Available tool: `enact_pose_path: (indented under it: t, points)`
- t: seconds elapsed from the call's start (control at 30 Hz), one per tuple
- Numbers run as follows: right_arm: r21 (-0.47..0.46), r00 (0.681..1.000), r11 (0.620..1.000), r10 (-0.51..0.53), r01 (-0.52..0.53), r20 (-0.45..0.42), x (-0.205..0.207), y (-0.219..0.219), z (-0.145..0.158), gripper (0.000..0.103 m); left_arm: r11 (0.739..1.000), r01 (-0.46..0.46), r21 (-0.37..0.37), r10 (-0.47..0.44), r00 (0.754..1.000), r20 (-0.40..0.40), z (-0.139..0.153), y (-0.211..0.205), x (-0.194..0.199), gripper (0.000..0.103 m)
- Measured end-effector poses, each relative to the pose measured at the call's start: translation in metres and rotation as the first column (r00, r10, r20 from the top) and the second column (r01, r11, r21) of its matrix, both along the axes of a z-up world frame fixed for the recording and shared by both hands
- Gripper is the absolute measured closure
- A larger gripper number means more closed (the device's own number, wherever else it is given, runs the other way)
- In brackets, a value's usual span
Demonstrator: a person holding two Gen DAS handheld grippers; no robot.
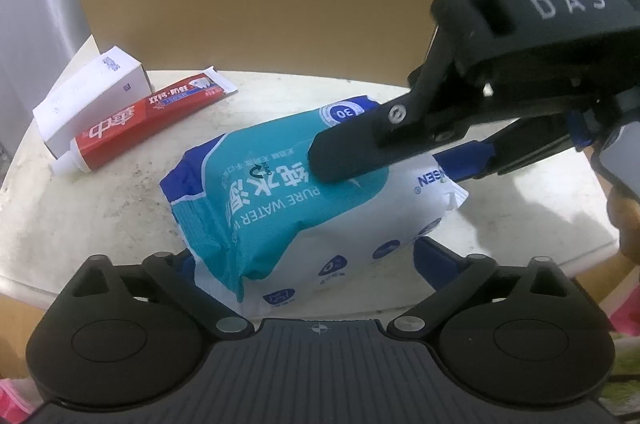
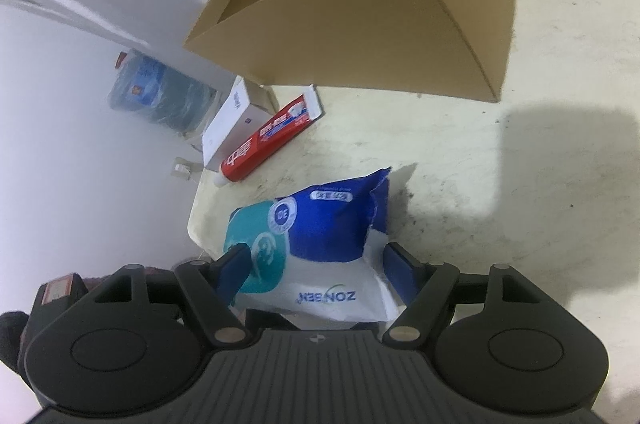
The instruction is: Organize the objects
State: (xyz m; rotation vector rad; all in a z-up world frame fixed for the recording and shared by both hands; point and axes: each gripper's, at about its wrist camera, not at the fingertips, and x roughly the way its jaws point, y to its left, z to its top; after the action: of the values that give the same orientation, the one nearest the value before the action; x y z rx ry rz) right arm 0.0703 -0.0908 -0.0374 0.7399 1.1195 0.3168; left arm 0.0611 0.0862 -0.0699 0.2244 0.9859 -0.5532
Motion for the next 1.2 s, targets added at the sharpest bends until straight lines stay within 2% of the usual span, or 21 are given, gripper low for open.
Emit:
enact_pose_path:
  t: [0.07, 0.33, 0.63, 0.83, 1.1, 1.2]
  points:
    - [-0.015, 1.000, 1.000, 0.006, -0.006, 0.011, -0.001, 0.003, 0.002, 0.027, 1.000, 0.000, -0.008, 0.000, 1.000, 0.001, 0.002, 0.000, -0.003, 0.010]
    - [-0.058, 0.999, 0.998, 0.030, -0.028, 0.036, -0.008, 0.008, 0.009, 0.029, 1.000, -0.013, -0.027, 0.013, 1.000, -0.016, 0.009, 0.001, -0.010, 0.016]
    - [-0.031, 1.000, 1.000, -0.002, 0.003, 0.030, -0.017, -0.004, 0.006, 0.030, 1.000, -0.019, -0.001, 0.019, 1.000, -0.025, 0.005, -0.002, -0.009, 0.011]
    - [0.025, 0.999, 0.999, -0.032, 0.031, 0.024, -0.015, -0.009, -0.003, 0.031, 1.000, -0.018, 0.004, 0.019, 1.000, -0.016, 0.003, -0.006, -0.008, 0.009]
    - [-0.033, 0.998, 0.999, -0.018, 0.020, 0.056, -0.013, -0.003, 0.006, 0.032, 0.999, -0.036, -0.039, 0.034, 0.998, -0.048, 0.010, -0.006, -0.010, 0.016]
    - [-0.020, 0.998, 0.999, -0.037, 0.038, 0.051, -0.012, -0.012, 0.005, 0.035, 0.999, -0.031, -0.045, 0.028, 0.998, -0.050, 0.011, -0.005, -0.012, 0.017]
